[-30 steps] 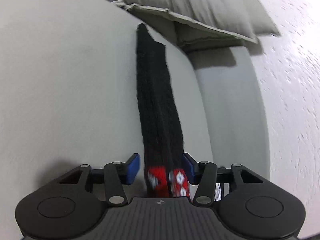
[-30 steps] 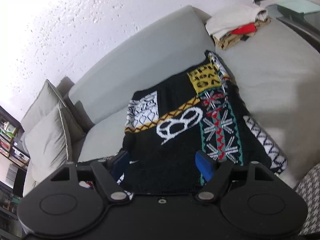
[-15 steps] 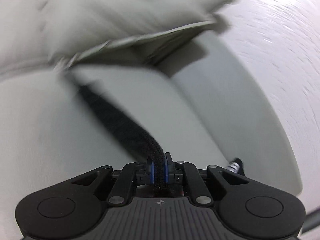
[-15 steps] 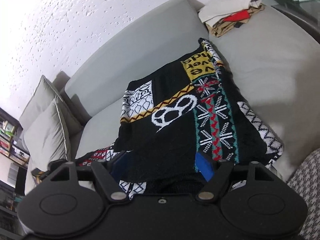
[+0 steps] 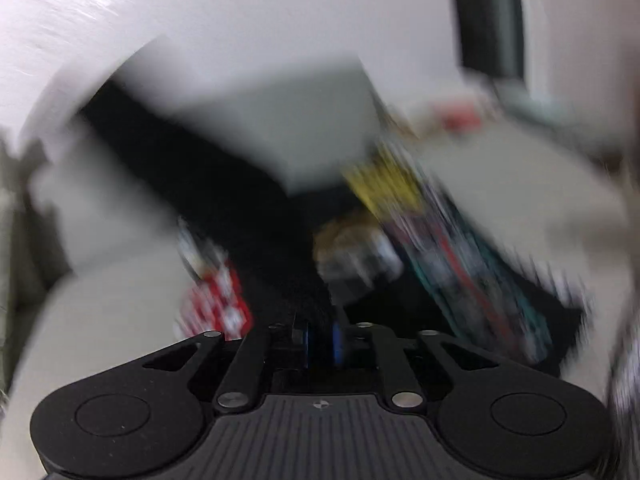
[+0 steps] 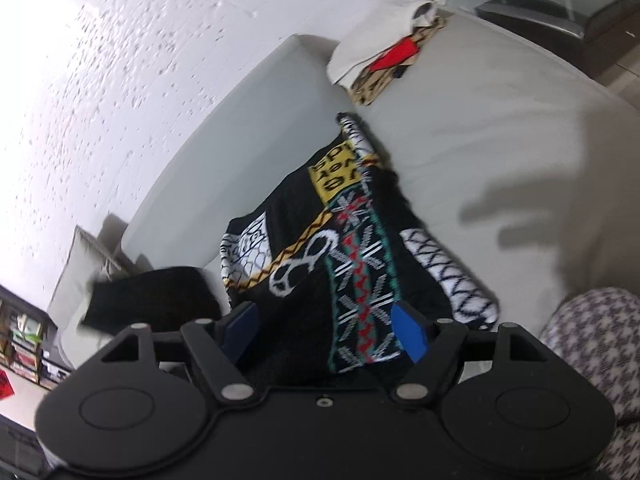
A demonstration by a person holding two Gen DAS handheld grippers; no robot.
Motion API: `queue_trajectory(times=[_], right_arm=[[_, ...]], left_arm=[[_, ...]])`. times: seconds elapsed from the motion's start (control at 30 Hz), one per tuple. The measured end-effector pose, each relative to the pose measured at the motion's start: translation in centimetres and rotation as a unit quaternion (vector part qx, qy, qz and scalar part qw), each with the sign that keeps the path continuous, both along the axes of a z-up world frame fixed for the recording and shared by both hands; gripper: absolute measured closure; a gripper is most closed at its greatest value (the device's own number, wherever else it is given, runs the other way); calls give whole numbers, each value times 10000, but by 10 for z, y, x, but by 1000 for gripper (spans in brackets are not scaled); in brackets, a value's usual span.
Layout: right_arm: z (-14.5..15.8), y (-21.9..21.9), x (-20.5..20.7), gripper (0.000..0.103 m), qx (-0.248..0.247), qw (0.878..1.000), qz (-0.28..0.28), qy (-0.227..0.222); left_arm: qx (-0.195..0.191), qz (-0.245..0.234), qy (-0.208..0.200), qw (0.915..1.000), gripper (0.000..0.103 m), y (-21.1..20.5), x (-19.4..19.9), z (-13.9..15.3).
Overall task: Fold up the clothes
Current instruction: 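Lay the black sleeve across the sweater body with the left gripper, then release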
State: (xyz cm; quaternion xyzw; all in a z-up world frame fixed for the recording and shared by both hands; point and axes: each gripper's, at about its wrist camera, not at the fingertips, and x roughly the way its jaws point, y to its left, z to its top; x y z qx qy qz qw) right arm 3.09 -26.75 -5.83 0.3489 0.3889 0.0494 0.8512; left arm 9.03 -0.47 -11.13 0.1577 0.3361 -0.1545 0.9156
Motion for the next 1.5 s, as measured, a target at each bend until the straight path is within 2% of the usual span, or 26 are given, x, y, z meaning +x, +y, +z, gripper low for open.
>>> queue_trajectory(times=[0.07,0.1,0.13,0.17,0.2,0.3,0.37,0.4,0.43,0.47,0.5,0.53,0.57,0.7,0.73,0.83,0.9,0.93,1.0,1.1,1.17,1.3,1.33,1.4,1.47,1.5], right_arm=[[-5,-6,2,29,25,10000,-24,11],[-8,-10,3,29,38,10000,-35,17],[-10,-13,3,28,51,10000,-47,23],[-13,-16,4,27,64,10000,-59,29],[-16,-19,5,27,76,9999,-71,34],[-24,-28,8,27,116,9999,-104,59],[-41,-27,24,34,178,9996,-72,229],[-49,-26,32,40,208,9993,-57,314],[-57,-25,40,56,239,9989,-41,399],[-65,-25,48,63,269,9985,-26,484],[-74,-24,56,64,300,9979,-10,569],[-82,-23,63,66,311,9974,7,647],[-86,-17,70,66,124,9978,29,657],[-91,-3,82,64,-598,9965,3,586],[-90,0,82,59,-738,9957,19,562],[-90,7,83,56,-1156,9921,67,491],[-89,12,84,74,-1433,9886,99,442],[-89,14,85,96,-1571,9866,116,418],[-88,19,85,97,-1847,9820,148,369],[-88,26,87,97,-2262,9734,195,310],[-108,23,94,97,-2451,9677,230,542],[-100,32,94,94,-2741,9593,423,528],[-95,31,93,89,-2693,9603,483,549],[-82,20,82,74,-2155,9738,492,539],[-72,14,73,54,-1877,9797,508,482],[-68,14,69,53,-1848,9804,519,435]], left_arm=[[139,8,505,9986,81,-11,-7,-22],[1,67,563,9984,80,-7,-14,-21],[-198,114,588,9980,74,0,-19,-15],[-378,177,593,9974,66,9,-24,-10],[-502,279,550,9968,64,19,-28,-4],[-730,671,320,9946,64,52,-40,14],[-827,1088,106,9906,62,80,-31,23],[-874,1317,-4,9874,62,95,-25,27],[-934,1550,-93,9834,64,109,-17,29],[-1019,1757,-78,9791,71,124,-5,27],[-1115,1929,33,9749,75,137,9,23],[-1210,2099,143,9701,86,150,23,18],[-1238,2151,267,9683,91,157,34,12],[-1005,1708,808,9768,103,152,60,-16],[-850,1434,888,9820,103,144,58,-20],[-57,940,956,9910,103,123,50,-37],[471,787,866,9920,103,111,46,-43],[629,762,870,9913,103,107,46,-44],[804,746,909,9898,103,101,46,-43],[576,858,988,9897,103,108,47,-45],[462,919,994,9897,103,111,47,-45],[319,986,958,9900,103,117,44,-43],[299,992,925,9903,103,122,36,-39],[183,1044,854,9907,103,127,26,-27],[17,1077,720,9916,98,129,16,-13],[-62,1080,655,9920,95,129,10,-7]])
